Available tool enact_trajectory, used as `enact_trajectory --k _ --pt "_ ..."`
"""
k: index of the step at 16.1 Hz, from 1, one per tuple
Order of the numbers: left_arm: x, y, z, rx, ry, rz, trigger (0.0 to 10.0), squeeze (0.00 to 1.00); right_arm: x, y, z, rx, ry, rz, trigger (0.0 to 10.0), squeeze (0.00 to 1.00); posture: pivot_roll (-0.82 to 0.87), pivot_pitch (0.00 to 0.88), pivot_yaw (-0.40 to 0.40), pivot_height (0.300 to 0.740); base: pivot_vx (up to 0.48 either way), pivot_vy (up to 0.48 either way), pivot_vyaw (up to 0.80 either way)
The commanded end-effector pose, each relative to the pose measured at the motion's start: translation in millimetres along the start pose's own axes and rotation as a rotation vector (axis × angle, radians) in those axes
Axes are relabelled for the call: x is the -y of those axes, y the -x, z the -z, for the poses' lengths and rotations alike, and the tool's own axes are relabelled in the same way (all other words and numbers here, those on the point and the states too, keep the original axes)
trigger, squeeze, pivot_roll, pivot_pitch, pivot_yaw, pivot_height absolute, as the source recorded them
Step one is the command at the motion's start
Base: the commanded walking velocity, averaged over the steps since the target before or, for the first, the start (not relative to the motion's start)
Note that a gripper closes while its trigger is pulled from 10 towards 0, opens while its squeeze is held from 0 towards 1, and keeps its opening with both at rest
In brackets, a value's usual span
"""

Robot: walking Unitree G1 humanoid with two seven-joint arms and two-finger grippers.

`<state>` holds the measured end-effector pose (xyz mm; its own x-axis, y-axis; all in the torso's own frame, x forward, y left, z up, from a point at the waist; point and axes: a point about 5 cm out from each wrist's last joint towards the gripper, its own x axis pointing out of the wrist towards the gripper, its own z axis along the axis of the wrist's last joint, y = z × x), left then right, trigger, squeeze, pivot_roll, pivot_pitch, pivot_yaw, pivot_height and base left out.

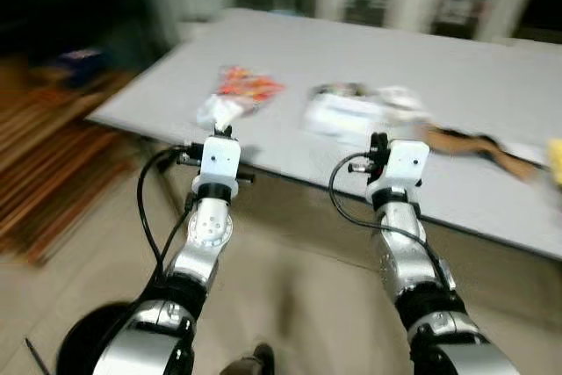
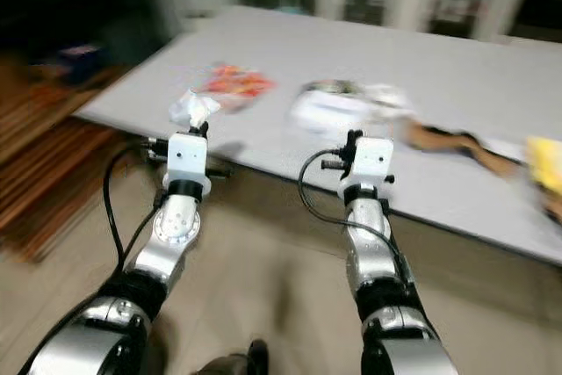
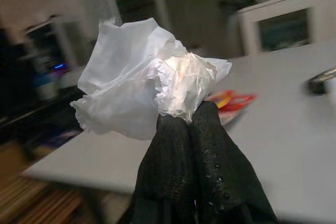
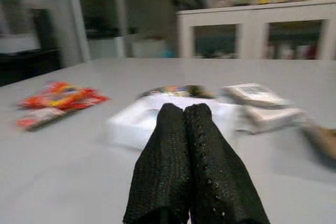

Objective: Picking trash to rubbish bin

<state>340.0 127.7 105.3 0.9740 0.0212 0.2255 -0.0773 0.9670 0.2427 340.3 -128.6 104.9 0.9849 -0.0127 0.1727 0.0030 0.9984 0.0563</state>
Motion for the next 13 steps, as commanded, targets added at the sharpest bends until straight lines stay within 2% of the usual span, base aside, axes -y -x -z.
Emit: enact_trajectory --k 1,13 --pt "3.0 -3.0 -4.5 0.011 0.003 0.016 10.0 0.00 1.1 2.3 3.8 -0.020 0.004 -0.001 10.0 0.00 -0.01 0.000 0.065 0.740 0.000 0.000 0.80" --pt "4.6 -0.4 -3.1 -0.001 0.001 0.027 10.0 0.00 -0.3 5.2 6.4 -0.031 0.000 -0.014 10.0 0.00 -0.01 0.000 0.067 0.740 0.000 0.000 0.80"
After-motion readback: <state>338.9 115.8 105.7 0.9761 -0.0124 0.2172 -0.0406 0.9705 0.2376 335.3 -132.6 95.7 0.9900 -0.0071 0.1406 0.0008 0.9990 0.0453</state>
